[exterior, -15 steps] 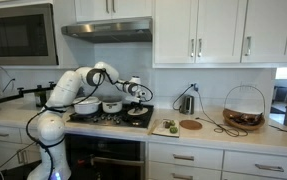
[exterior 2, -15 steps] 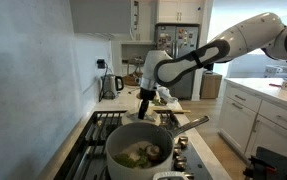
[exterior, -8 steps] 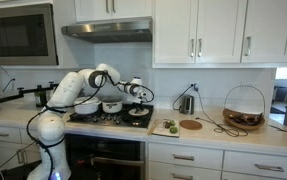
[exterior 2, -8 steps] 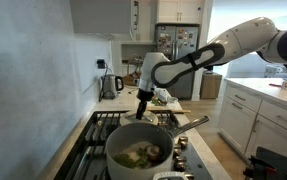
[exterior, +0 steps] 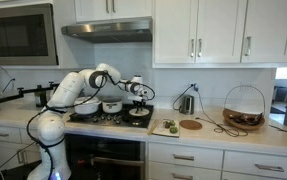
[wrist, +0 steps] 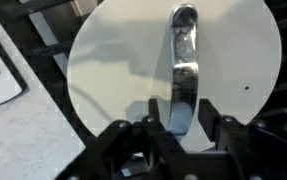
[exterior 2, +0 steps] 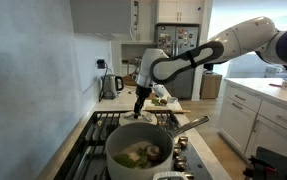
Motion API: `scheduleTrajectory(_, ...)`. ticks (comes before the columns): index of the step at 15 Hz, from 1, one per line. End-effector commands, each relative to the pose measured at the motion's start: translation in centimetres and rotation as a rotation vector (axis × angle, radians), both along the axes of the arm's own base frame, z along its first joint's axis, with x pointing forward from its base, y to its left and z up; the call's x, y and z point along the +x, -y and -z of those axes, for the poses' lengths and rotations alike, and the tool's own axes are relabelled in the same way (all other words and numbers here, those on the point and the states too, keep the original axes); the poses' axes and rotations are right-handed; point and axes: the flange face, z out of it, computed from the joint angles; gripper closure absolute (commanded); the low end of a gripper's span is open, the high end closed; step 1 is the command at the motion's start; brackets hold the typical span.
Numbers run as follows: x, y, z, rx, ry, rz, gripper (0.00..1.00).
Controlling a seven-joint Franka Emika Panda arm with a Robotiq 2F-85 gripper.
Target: Remove the lid from the white pot on the right side of the stove
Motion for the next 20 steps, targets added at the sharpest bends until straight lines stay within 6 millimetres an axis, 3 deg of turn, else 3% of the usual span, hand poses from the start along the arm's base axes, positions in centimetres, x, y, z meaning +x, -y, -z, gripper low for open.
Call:
scheduleTrajectory(1, 0.3, -0.2, -2.2, -0.021, 0.009, 0.014, 0.21)
scheduleTrajectory(4, 0.0, -0.9, -4.2, -0.081, 0.011, 0.001, 0.01)
scheduleTrajectory(7, -1.3, -2.8, -7.6, -0.144, -0.016, -0.024, 0.00)
scheduleTrajectory(13, -7.7, -7.8, -16.9, -0.256, -0.131, -0.109, 0.00)
scheduleTrajectory(16, -10.9, -8.7, -21.0, -0.304, -0.167, -0.127, 0.00)
scheduleTrajectory(20, -13.9, -9.3, -24.5, -0.328, -0.189, -0.134, 0.00)
